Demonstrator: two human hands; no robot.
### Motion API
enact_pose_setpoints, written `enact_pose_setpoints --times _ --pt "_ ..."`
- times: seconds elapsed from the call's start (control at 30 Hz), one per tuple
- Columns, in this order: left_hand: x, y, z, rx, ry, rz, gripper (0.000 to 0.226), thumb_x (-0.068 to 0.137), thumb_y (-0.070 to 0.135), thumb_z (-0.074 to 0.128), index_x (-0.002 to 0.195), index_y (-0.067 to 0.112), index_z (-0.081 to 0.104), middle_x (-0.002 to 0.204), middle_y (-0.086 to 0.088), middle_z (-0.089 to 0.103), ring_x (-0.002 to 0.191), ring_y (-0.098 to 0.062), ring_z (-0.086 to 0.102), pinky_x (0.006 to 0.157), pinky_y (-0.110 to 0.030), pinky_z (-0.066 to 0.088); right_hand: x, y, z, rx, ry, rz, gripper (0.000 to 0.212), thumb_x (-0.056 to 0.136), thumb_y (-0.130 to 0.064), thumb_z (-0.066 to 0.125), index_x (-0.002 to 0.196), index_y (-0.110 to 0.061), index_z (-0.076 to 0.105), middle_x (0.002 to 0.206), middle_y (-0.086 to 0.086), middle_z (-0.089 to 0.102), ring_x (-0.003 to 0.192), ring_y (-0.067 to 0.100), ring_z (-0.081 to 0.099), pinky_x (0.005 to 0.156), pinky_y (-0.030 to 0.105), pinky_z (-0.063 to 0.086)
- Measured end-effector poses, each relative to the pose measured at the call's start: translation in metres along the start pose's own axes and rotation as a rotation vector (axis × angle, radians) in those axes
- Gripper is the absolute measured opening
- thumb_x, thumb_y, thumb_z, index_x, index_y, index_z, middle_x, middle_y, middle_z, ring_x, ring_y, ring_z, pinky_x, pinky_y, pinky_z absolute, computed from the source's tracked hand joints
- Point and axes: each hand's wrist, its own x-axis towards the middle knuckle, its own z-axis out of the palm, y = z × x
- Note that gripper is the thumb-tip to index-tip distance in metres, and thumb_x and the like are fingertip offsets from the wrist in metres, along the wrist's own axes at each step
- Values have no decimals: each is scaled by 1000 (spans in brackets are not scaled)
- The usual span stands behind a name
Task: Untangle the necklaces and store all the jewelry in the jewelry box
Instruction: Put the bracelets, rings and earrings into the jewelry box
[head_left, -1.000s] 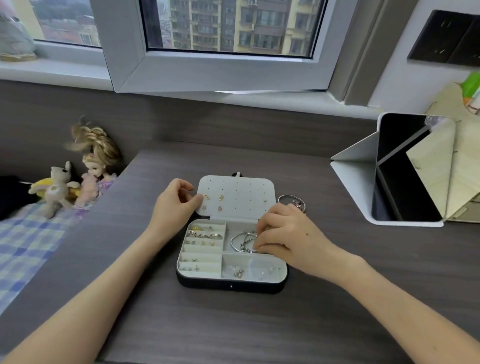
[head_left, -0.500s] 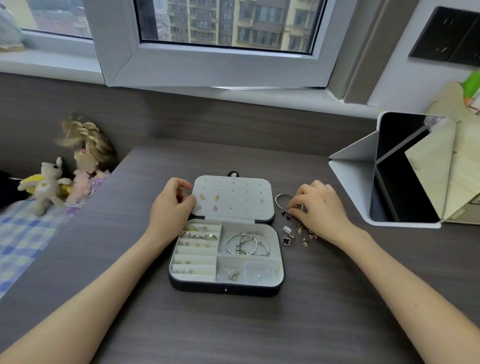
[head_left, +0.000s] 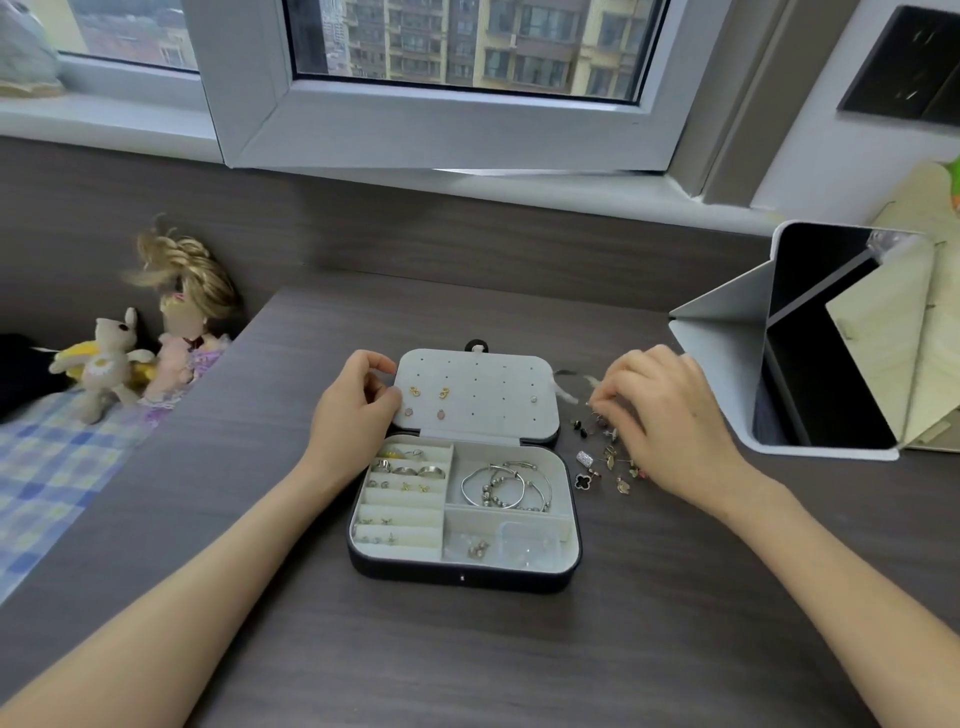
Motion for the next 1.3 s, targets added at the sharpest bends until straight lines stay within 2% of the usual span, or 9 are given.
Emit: enact_pose_setpoints --times 0.17,0.37,0.57,0.63,0.73,0.8,0.93,1.1,1.3 --pt "-1 0 0 -7 4 -10 15 89 5 53 102 13 53 71 0 49 66 -17 45 64 -32 37 -8 -40 -7 84 -102 -376 20 86 -22 52 71 -19 65 81 -6 62 75 18 48 63 32 29" --pt "-2 1 -1 -14 3 -9 16 89 4 53 102 13 53 72 0 49 66 -15 45 64 -29 38 -10 -57 7 49 -150 -449 24 87 -21 49 68 -20 64 78 -7 61 70 20 51 65 26 22" --pt "-2 1 -1 -22 5 -2 16 89 4 53 101 15 53 70 3 47 63 -13 42 61 -26 35 -15 -56 13 202 -130 -316 24 86 -30 54 72 -26 73 73 -10 62 70 17 50 64 29 29" --pt "-2 1 -1 -23 3 1 16 89 4 53 101 15 53 70 2 47 64 -13 43 61 -26 35 -14 -37 9 314 -93 -129 24 86 -32 55 75 -24 75 76 -10 66 72 19 52 67 34 37" --pt "-2 2 0 -17 0 -2 16 90 4 52 101 15 53 71 1 49 65 -15 44 62 -29 36 -7 4 8 170 -37 208 11 83 -20 66 78 -20 75 79 -2 68 75 28 55 70 42 46" --pt "-2 3 0 -11 -2 -3 17 89 3 52 101 15 53 72 0 50 66 -16 44 62 -31 36 -1 23 13 40 -161 337 9 84 -22 69 89 -22 76 87 1 68 85 31 54 79 40 42" --pt "-5 3 -1 4 7 2 21 88 -1 49 100 16 54 68 1 47 61 -14 41 59 -29 34 12 31 25 -10 -369 366 19 87 -35 64 104 -29 71 97 -2 65 97 25 50 84 33 36" --pt "-11 3 2 11 18 2 23 87 -4 45 99 14 55 68 1 47 60 -14 40 57 -28 33 32 35 27 -16 -558 374 6 81 -36 69 86 -33 66 80 -11 55 92 18 49 75 27 34" --pt "-12 2 3 22 37 -9 23 86 -5 46 98 14 53 68 1 46 61 -16 41 56 -27 33 42 38 24 40 -755 378 13 81 -24 70 72 -29 62 67 -15 52 79 13 52 69 24 37"
